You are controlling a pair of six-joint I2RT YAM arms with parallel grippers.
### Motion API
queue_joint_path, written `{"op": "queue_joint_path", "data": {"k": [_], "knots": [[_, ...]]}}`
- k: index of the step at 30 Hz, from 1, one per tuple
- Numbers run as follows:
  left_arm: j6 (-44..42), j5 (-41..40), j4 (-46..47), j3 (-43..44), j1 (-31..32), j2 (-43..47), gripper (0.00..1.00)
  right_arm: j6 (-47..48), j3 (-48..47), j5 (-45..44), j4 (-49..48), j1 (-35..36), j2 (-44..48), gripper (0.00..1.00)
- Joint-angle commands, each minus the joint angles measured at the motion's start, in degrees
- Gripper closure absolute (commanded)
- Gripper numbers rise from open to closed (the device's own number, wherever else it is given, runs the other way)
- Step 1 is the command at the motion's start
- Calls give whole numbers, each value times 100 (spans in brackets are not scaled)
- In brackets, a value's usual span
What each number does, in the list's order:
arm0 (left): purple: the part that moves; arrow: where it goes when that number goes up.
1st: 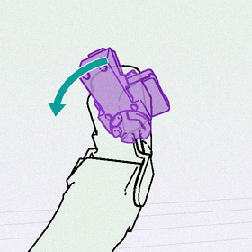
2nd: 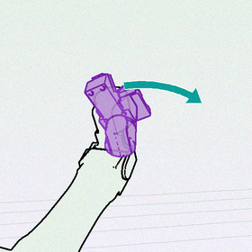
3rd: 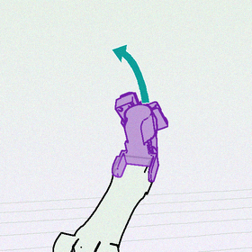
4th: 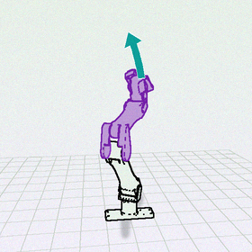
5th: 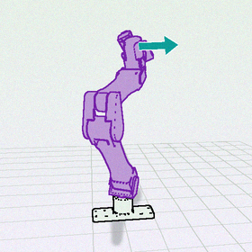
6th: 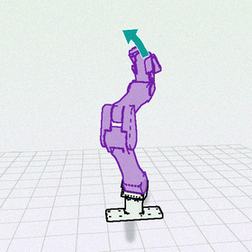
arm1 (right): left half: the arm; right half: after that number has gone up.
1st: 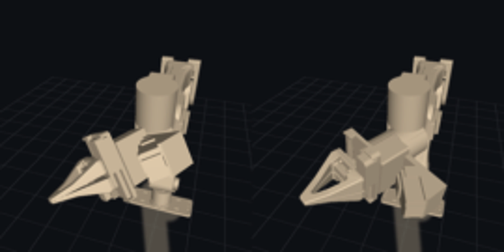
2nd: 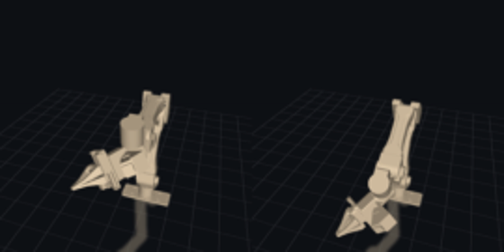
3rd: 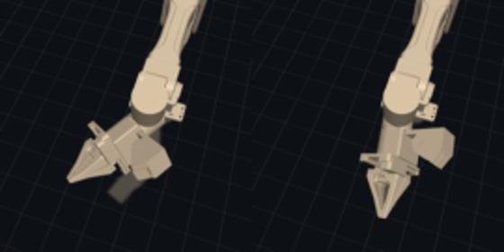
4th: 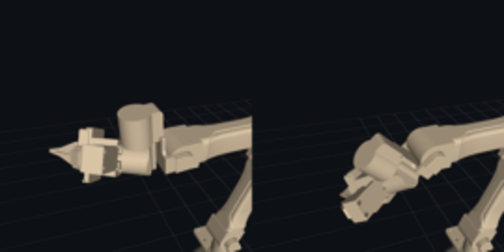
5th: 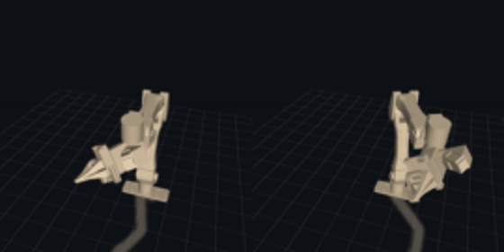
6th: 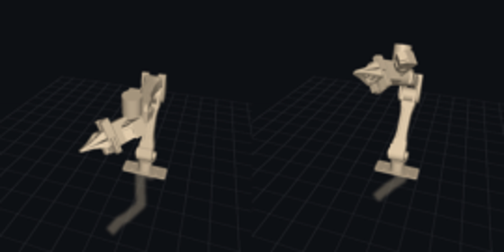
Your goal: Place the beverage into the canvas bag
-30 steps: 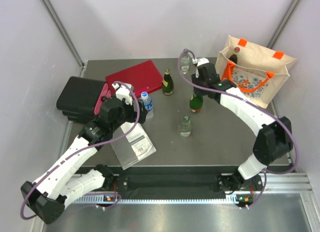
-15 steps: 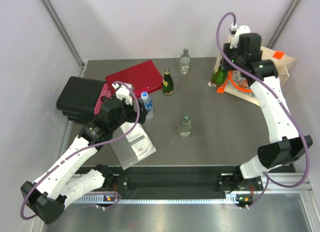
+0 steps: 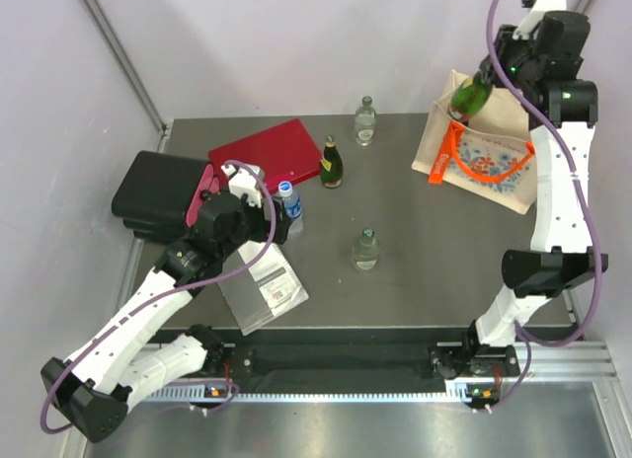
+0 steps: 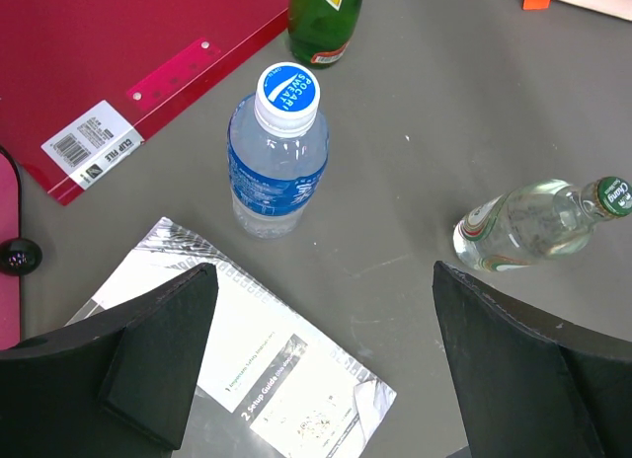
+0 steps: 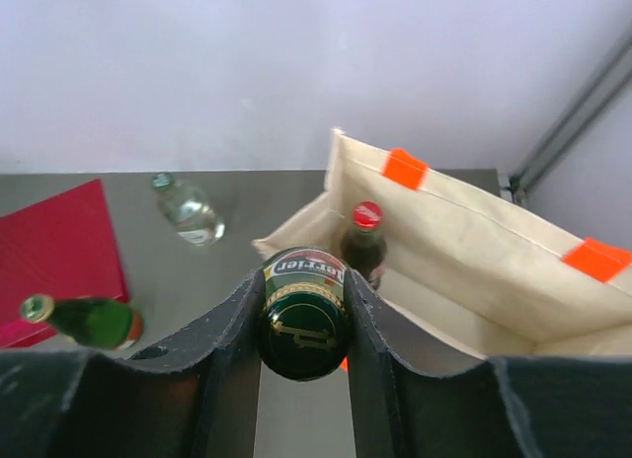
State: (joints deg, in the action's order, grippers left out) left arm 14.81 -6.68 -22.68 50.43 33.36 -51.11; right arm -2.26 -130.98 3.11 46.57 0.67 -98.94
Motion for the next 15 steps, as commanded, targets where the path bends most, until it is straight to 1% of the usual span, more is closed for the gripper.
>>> {"op": "queue_joint_path", "data": {"k": [1,5,10,15], "knots": [[-66,44,281,1,12,58,6,-239,-402,286,-1324,-619,50,100],[-66,52,290,1,12,57,6,-284,-411,444,-1676,-1006,-99,100],[-75,44,281,1,12,49,6,-117,-359,471,-1940,-1156,-284,100],[-66,35,281,1,12,66,6,191,413,637,-2608,-1201,-240,100]]}}
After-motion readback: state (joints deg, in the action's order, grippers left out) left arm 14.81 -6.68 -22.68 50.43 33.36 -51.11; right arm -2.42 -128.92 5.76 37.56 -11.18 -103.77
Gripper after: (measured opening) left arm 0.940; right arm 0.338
